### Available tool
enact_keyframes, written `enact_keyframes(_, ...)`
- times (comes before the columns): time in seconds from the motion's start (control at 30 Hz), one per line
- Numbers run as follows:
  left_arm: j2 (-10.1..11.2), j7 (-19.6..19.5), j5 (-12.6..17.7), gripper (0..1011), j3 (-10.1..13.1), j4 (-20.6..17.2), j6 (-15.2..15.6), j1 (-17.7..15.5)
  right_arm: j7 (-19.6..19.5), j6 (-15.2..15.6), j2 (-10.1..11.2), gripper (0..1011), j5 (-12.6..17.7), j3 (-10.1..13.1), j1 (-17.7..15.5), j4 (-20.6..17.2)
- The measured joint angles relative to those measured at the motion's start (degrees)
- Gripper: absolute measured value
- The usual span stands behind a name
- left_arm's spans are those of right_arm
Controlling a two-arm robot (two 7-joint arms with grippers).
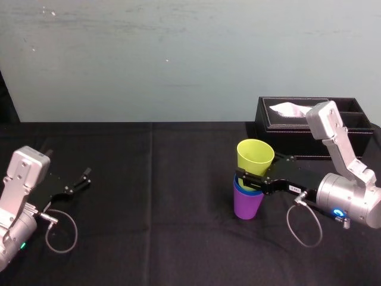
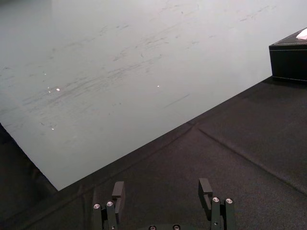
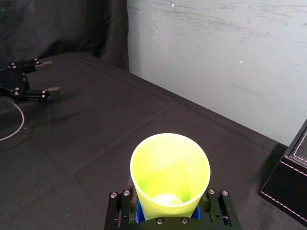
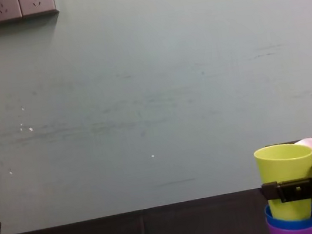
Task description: Stack the three plastic cups sequentially using one hand.
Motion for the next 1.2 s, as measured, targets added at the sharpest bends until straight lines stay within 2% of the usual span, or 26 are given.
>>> enact_keyframes(0.43,0.00,0.00,0.00,1000,0.00,0.00,0.00,0.00,0.05,-0.37,-0.22,721,-0.10,-0.06,0.02,0.51)
enact_keyframes(0.8,0.00,0.00,0.00,1000,0.00,0.00,0.00,0.00,0.10,-0.31,-0.18,994,-0.10,-0.02,0.01,0.38)
enact_keyframes(1.2,0.00,0.00,0.00,1000,0.00,0.00,0.00,0.00,-0.36,-0.95,-0.20,1000,-0.38,0.28,-0.39,0.00)
